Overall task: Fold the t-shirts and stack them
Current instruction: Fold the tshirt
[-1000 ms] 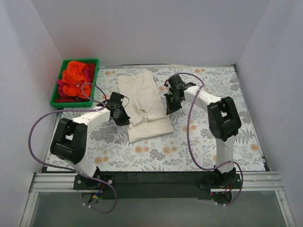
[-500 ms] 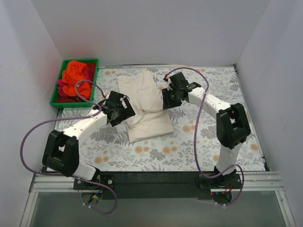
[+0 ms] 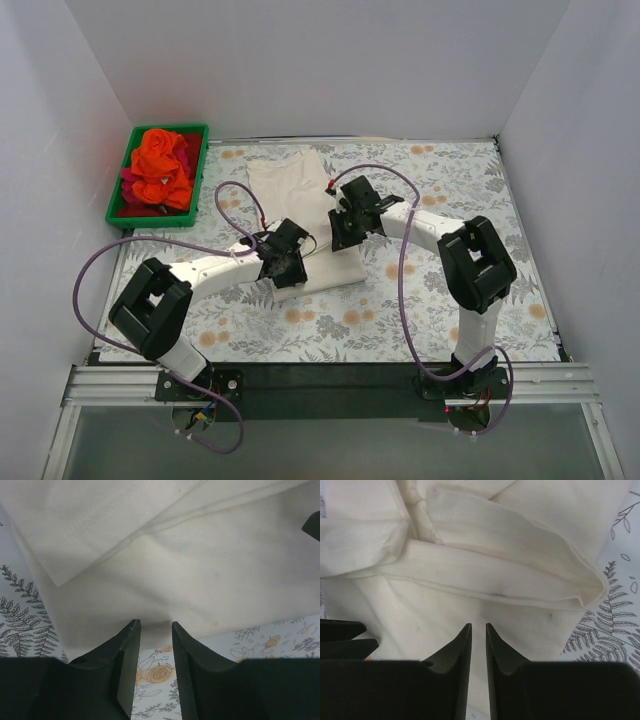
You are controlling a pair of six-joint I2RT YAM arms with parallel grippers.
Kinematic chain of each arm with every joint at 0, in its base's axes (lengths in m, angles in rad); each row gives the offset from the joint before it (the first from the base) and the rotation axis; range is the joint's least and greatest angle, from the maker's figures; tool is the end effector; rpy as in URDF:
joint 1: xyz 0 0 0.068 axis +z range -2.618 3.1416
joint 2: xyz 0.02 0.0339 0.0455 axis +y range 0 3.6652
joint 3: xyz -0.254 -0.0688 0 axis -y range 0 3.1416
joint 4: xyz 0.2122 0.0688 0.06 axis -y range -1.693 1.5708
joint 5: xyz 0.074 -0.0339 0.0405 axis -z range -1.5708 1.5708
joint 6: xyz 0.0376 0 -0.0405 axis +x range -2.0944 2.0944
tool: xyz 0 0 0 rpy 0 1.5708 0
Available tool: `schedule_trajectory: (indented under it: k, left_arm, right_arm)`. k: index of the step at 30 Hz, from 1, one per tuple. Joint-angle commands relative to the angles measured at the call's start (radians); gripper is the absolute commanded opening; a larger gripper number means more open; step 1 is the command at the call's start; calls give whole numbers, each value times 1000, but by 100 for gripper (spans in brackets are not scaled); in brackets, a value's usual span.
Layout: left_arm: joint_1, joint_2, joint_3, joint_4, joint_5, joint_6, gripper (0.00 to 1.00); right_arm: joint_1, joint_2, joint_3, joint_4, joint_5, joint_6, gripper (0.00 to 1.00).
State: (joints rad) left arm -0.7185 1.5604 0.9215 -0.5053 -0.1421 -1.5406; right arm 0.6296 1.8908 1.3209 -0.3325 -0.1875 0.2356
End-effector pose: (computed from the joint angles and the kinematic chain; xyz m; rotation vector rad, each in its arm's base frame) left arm 0.2064 -0.1734 0.1879 -1.1568 2.5461 -0.4626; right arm 0.3028 0.2292 0.2036 -0.5804 2.4828 0.5885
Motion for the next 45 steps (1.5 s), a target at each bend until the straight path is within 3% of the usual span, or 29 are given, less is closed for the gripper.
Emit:
schedule_trajectory:
  k: [1,14,17,22,26,32,38,45]
  left_arm:
    - [2,12,-3,19,-8,5,30]
    - [2,43,2,27,18,20,30]
    - [2,24,14,24,-7,31,31]
    - [40,-11,59,28,-59,69,33]
    - [103,-14,79,68,-56,103,33]
    - [209,16,95,159,-27,140,32]
    - [269,33,68,272,29,169,31]
    - [381,217,172,332,41,227,26]
  right_arm:
    - [-4,46,53,56,-32,5,20]
    - [-62,284,443,58,34,51,23]
    - [-91,271,475,52,-6,65,23]
    - [-96,142,350,59,-96,39,24]
    - [-96,-26,104,144,-190,62,24]
    - [-100,-157,-106,260,-298,79,25]
    - [-105,-187,-265,403,-440,91,25]
    - [-107,-176,-307,428,-431,80,25]
